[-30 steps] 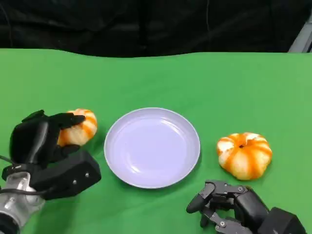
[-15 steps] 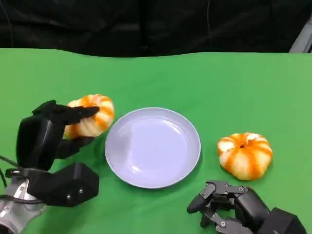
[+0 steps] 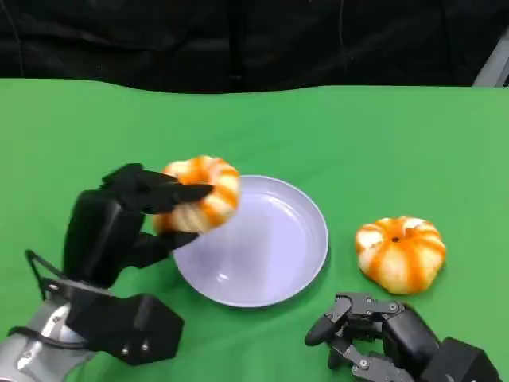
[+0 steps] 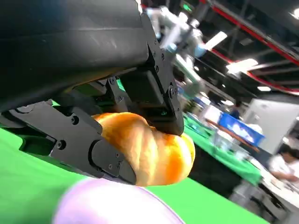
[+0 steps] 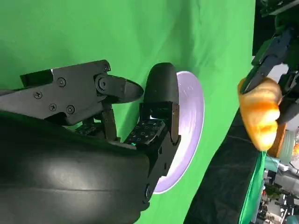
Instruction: Grasp the bread from the table and place it into the plate.
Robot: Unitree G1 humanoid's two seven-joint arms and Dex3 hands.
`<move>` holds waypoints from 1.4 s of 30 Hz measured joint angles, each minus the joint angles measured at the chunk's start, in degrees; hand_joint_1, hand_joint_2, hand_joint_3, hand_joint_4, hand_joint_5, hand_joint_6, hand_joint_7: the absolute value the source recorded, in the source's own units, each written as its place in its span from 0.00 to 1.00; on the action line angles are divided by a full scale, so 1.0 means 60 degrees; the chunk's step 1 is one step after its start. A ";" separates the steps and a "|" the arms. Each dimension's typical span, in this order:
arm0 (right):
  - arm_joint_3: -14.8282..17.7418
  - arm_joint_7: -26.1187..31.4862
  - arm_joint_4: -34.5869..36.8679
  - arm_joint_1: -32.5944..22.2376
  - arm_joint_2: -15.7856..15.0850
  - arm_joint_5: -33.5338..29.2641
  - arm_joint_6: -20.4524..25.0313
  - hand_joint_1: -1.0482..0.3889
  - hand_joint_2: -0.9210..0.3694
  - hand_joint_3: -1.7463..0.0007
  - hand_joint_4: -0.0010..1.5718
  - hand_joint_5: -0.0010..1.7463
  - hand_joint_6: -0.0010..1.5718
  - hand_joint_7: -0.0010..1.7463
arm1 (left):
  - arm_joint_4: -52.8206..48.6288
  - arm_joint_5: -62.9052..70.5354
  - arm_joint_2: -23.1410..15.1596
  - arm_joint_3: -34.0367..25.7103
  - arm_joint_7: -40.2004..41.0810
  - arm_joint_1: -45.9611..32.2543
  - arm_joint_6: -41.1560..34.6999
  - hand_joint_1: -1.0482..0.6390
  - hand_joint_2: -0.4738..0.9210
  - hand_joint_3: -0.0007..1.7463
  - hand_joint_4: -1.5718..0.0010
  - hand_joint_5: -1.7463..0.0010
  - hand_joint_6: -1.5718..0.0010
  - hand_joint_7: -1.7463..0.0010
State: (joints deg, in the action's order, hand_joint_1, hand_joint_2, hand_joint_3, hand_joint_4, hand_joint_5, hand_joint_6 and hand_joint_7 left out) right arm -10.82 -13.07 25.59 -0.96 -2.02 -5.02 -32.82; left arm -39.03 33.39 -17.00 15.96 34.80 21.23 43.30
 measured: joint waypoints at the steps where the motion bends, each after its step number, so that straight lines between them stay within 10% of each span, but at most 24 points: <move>1: 0.0001 0.0006 0.0014 0.0009 0.0002 -0.0004 -0.0015 0.65 0.00 0.74 0.43 0.89 0.52 0.56 | 0.0013 0.0010 0.0038 0.0004 -0.0048 0.0003 0.0004 0.65 0.97 0.02 0.37 0.55 0.12 0.99; 32: -0.0156 0.0187 0.0121 0.0094 0.0075 -0.0088 -0.0074 0.65 0.00 0.73 0.42 0.87 0.51 0.57 | -0.3317 0.0167 0.1455 0.0978 -0.1674 0.2051 -0.0276 0.63 1.00 0.02 0.51 0.37 0.15 1.00; 42: -0.0162 0.0202 0.0138 0.0157 0.0074 -0.0090 -0.0075 0.65 0.00 0.74 0.44 0.83 0.51 0.56 | -0.3944 0.0163 0.1502 0.1091 -0.2125 0.2293 -0.0662 0.60 1.00 0.04 0.47 0.49 0.18 1.00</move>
State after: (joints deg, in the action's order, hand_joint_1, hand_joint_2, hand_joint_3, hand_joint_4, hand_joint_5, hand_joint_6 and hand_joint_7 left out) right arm -11.80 -11.86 26.42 -0.02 -1.58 -5.56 -33.27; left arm -62.70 34.36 -7.99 22.51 22.05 34.98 39.32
